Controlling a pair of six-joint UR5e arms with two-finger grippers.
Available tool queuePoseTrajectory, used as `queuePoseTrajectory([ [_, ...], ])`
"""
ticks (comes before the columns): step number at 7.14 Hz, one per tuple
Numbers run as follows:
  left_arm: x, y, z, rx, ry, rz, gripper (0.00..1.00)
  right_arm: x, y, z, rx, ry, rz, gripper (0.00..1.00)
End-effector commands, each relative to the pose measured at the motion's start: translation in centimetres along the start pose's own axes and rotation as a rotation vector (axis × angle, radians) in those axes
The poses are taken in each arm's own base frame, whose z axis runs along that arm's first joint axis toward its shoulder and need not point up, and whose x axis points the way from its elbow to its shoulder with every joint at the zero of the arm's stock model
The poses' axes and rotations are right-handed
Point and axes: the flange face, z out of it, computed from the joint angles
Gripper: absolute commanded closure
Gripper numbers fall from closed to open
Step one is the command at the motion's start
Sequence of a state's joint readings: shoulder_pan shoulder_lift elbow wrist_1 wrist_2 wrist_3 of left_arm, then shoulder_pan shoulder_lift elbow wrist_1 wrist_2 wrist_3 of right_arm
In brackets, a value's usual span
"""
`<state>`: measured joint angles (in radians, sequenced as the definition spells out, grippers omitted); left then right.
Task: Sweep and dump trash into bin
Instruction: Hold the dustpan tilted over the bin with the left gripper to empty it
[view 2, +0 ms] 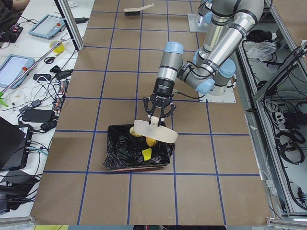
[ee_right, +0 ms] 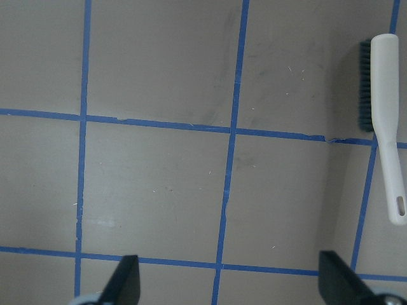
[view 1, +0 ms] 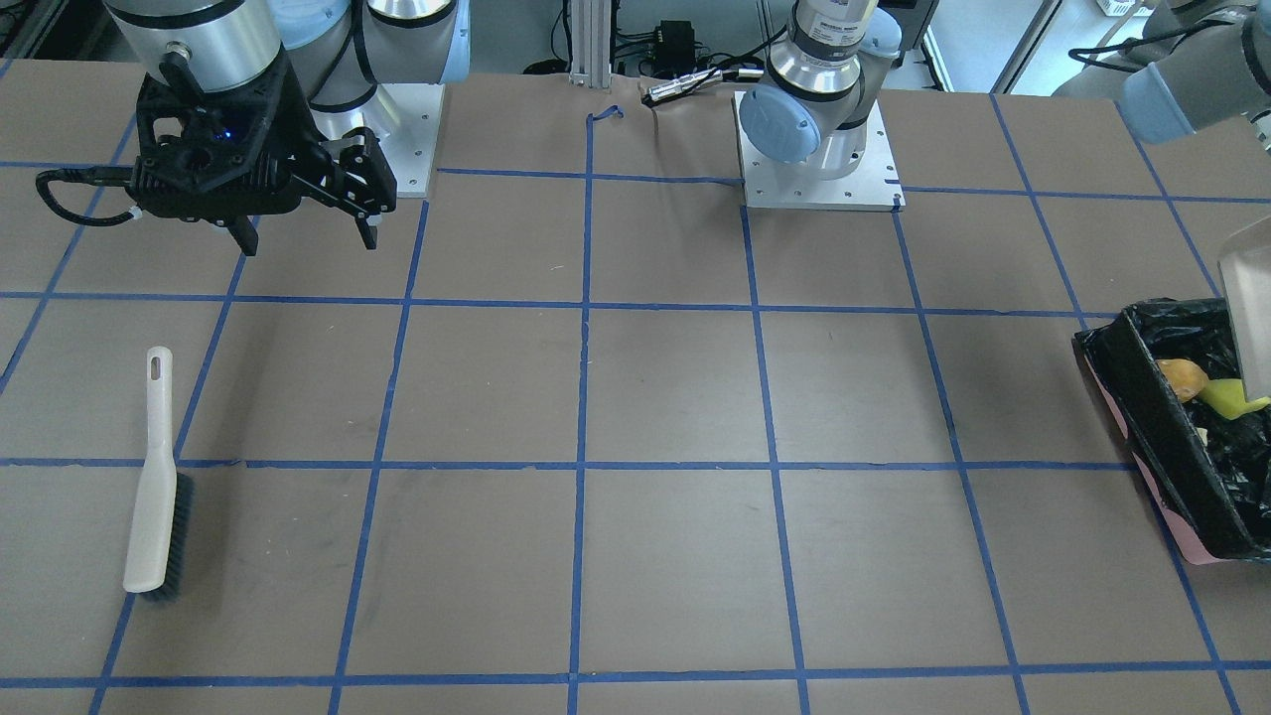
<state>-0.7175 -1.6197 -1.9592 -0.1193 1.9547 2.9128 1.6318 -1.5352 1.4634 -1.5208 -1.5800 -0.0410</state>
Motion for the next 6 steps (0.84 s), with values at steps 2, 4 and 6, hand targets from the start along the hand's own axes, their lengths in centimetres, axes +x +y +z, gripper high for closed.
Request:
queuePoseTrajectory([
  [2,-3.6,6.0,-0.3,0.356,-0.084,0.023,1.00,-0.1,-0.1,0.0,0.001,-0.005,-0.005,0.00],
  [4,-6.7,2.9,-1.4,0.589,-0.125,-0.089,1.00,-0.1,-0.1,0.0,0.003,-0.009,-0.005,0.00],
  [6,-12.4,-1.9,-6.3,0.742,-0.111,-0.146,1.00,-0.1,0.1,-0.1,0.002,-0.009,-0.002,0.00],
])
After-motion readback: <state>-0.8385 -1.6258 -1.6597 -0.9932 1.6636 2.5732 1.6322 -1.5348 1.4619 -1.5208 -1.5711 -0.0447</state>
